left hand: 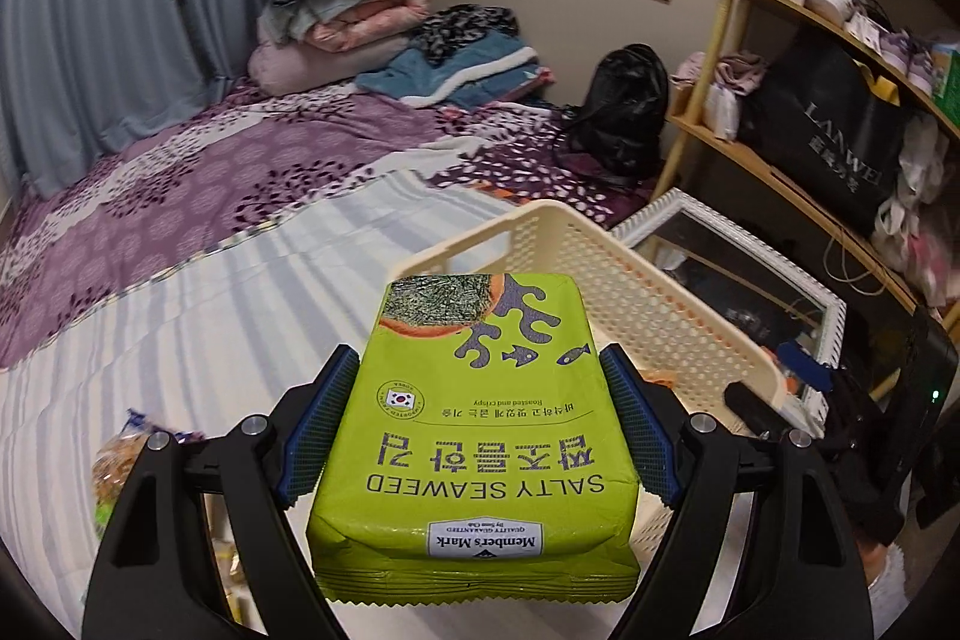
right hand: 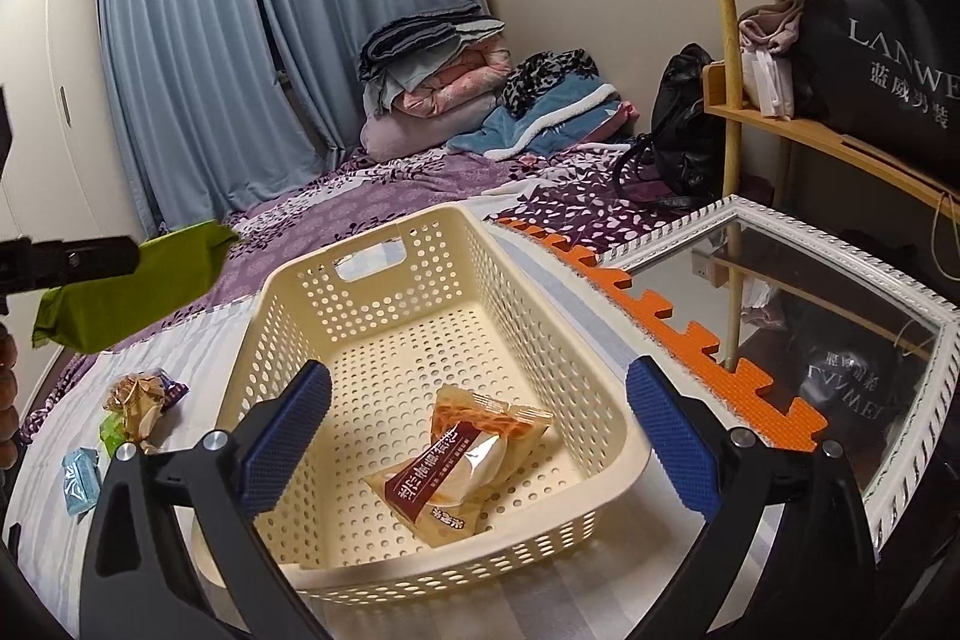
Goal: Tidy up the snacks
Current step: 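Lower the seaweed bag into the cream basket and open the left gripper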
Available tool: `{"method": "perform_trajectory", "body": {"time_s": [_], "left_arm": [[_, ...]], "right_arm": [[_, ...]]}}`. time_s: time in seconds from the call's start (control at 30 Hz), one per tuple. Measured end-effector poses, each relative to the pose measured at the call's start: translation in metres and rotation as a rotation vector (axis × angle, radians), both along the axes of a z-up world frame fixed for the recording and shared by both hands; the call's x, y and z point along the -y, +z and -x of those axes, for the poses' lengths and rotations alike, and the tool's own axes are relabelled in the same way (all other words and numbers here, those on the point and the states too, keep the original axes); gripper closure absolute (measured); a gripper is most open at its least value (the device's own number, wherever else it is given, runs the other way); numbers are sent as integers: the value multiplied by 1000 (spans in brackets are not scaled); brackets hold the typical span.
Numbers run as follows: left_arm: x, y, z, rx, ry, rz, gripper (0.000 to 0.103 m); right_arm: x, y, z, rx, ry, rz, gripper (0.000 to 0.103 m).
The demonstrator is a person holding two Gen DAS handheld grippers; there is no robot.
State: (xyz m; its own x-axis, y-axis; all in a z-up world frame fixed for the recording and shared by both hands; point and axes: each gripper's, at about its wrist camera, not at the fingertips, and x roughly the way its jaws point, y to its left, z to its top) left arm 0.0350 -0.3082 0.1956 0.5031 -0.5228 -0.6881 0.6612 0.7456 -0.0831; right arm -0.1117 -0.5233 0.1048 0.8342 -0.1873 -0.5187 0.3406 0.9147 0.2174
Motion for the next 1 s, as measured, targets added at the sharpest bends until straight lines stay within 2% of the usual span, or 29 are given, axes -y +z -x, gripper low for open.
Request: {"method": "perform_trajectory", "body": {"time_s": [0.3, 0.33, 0.37, 0.4, 0.47, 0.67, 1.0], "left_arm": [[58, -17, -5, -33, -79, -2, 19], [62, -18, -6, -32, -85, -3, 17], [64, -19, -6, -30, -84, -5, 6], [62, -18, -6, -25, -79, -2, 3], [58, -18, -7, -24, -73, 14, 3], [40, -23, -16, -37, -18, -2, 3], [10, -15, -23, -18, 52, 12, 3]], "right_arm": [[4, -2, 6, 8, -4, -17, 5], [3, -2, 7, 9, -4, -13, 5], [2, -2, 7, 8, -4, -8, 5], [1, -2, 8, 6, -7, -1, 5], [-1, -2, 7, -2, -16, 11, 5], [-5, 0, 6, 2, -13, 10, 5], [-17, 11, 6, 16, -1, 28, 5]]}}
